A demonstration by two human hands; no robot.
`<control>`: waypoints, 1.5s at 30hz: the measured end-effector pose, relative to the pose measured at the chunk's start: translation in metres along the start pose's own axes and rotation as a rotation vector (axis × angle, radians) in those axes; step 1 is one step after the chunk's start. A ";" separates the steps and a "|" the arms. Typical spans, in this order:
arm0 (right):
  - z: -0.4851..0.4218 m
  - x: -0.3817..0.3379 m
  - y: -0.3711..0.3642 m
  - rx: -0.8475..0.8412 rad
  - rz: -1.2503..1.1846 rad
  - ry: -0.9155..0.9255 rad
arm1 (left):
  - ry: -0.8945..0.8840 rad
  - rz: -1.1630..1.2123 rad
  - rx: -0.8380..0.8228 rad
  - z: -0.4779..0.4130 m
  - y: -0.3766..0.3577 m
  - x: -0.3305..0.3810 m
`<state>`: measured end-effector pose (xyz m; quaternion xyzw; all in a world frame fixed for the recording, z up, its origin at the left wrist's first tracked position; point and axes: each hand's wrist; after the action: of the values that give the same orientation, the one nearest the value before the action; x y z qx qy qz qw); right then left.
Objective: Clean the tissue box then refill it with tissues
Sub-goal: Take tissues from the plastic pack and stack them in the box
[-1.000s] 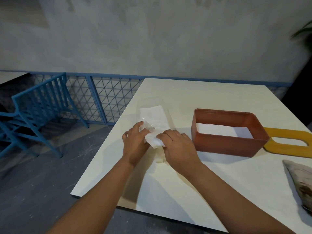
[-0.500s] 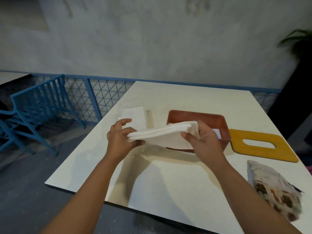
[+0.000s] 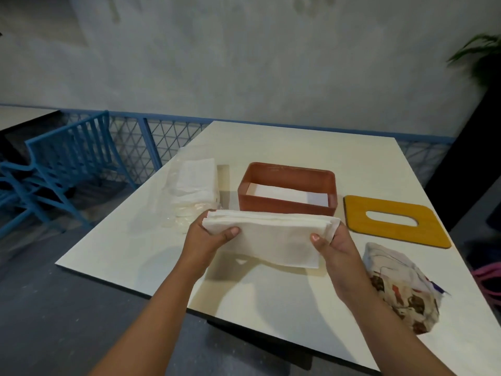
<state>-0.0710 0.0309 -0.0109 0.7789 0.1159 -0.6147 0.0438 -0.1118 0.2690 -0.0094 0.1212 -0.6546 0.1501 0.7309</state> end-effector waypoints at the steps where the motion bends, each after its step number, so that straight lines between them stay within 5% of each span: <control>1: 0.003 0.002 0.003 -0.008 -0.003 -0.016 | 0.015 0.010 0.000 0.002 -0.003 -0.005; 12: 0.008 0.024 0.018 -0.005 -0.058 -0.157 | 0.080 0.028 -0.029 0.001 -0.018 -0.022; 31: 0.000 0.015 0.000 0.130 0.110 -0.026 | 0.014 0.063 -0.007 -0.003 -0.022 -0.012; 45: -0.009 0.010 -0.004 0.154 0.159 -0.118 | 0.102 0.018 -0.033 -0.011 -0.022 -0.014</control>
<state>-0.0610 0.0384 -0.0180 0.7494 0.0034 -0.6610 0.0393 -0.0951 0.2521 -0.0246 0.0955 -0.6200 0.1517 0.7638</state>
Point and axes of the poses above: each hand's wrist, its own z-axis away from the middle knuckle, its own y-axis out of the back of the hand, x = y × z, and after that the axes turned 10 degrees about y, right-handed
